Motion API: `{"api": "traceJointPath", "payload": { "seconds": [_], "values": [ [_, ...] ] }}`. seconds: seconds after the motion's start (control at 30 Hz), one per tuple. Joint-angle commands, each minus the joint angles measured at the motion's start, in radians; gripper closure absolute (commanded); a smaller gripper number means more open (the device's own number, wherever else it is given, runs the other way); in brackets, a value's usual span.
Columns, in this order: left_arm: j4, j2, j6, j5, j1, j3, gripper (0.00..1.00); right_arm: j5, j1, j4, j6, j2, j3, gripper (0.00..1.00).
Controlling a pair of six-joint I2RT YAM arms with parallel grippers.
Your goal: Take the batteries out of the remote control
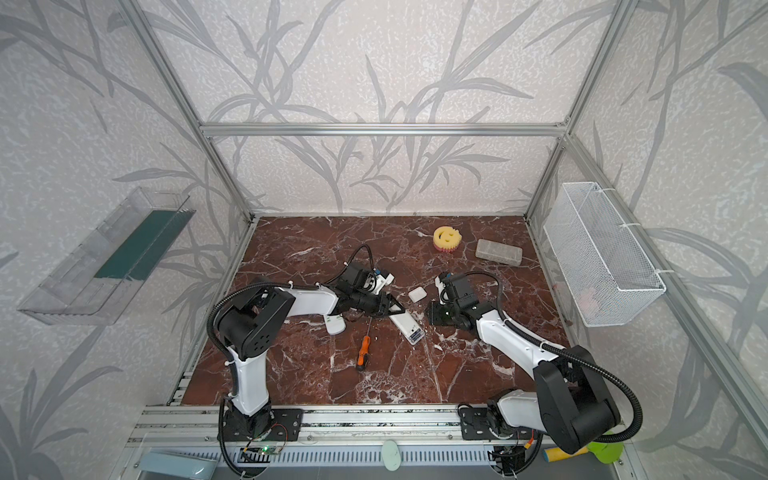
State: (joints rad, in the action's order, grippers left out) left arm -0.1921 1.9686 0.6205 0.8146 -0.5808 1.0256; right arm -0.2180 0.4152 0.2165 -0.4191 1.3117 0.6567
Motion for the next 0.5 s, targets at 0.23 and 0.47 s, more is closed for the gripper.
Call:
{"api": "traceJointPath", "payload": {
  "seconds": [0.23,0.47],
  "values": [
    [0.198,-0.06,-0.161,-0.095,0.069,0.117,0.47,-0.015,0.014,-0.054,-0.009,0.053,-0.016,0.57],
    [0.501,-0.256,-0.312,-0.342,0.054,0.094,0.47,-0.014,0.034,-0.064,-0.018,0.054,-0.028,0.58]
  ]
}}
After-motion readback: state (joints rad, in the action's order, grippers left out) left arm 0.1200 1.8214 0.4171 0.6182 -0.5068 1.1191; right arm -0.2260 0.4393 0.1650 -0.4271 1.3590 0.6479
